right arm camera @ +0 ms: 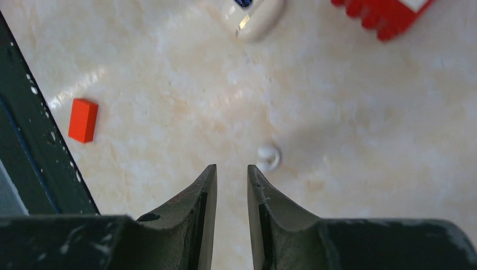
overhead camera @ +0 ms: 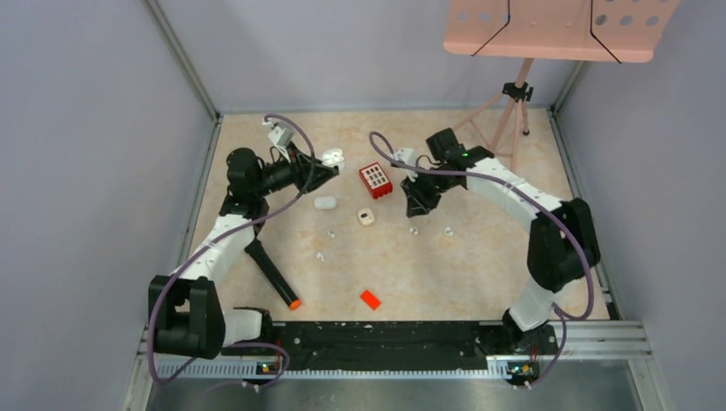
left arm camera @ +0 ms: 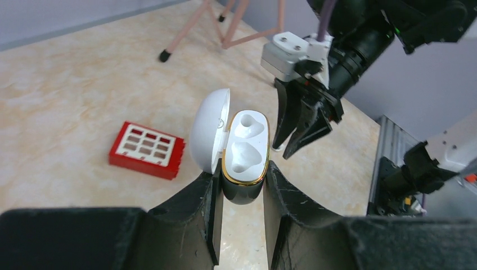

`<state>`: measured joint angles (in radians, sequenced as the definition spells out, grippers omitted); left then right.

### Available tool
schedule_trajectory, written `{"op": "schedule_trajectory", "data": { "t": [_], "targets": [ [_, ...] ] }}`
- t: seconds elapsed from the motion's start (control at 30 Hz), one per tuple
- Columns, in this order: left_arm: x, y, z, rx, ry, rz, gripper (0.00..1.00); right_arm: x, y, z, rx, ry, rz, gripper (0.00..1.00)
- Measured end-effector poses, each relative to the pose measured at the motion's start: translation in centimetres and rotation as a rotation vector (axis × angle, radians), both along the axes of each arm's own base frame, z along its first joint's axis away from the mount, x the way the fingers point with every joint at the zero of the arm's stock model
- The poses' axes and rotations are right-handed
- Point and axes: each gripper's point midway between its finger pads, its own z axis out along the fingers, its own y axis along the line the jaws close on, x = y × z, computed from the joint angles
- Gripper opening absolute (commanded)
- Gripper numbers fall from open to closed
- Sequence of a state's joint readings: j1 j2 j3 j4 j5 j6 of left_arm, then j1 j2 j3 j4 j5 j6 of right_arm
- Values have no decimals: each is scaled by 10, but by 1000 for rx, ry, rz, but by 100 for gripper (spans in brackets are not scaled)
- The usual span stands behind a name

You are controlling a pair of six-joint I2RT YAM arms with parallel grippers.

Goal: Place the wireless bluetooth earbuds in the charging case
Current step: Pick up the earbud from the center of the board.

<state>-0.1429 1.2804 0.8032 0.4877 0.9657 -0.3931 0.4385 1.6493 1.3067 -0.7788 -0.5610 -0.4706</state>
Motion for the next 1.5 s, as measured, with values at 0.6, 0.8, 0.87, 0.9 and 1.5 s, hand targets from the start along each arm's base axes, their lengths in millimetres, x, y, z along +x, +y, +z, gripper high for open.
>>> {"op": "schedule_trajectory", "data": {
  "t": [0.6,0.8,0.87,0.9,1.5],
  "targets": [
    [38,127,8,17,81,574,0,-34,207,-27,250,7,411,37],
    [39,159,7,21,124,710,0,-58,238,-51,242,17,444,40],
    [38,172,9,16,131,761,0,-61,246,-50,243,-4,445,39],
    [38,178,11,13,131,782,0,-61,249,-49,248,-15,444,39],
    [35,195,11,-16,173,855,0,-59,261,-83,183,-58,418,33]
  ]
}}
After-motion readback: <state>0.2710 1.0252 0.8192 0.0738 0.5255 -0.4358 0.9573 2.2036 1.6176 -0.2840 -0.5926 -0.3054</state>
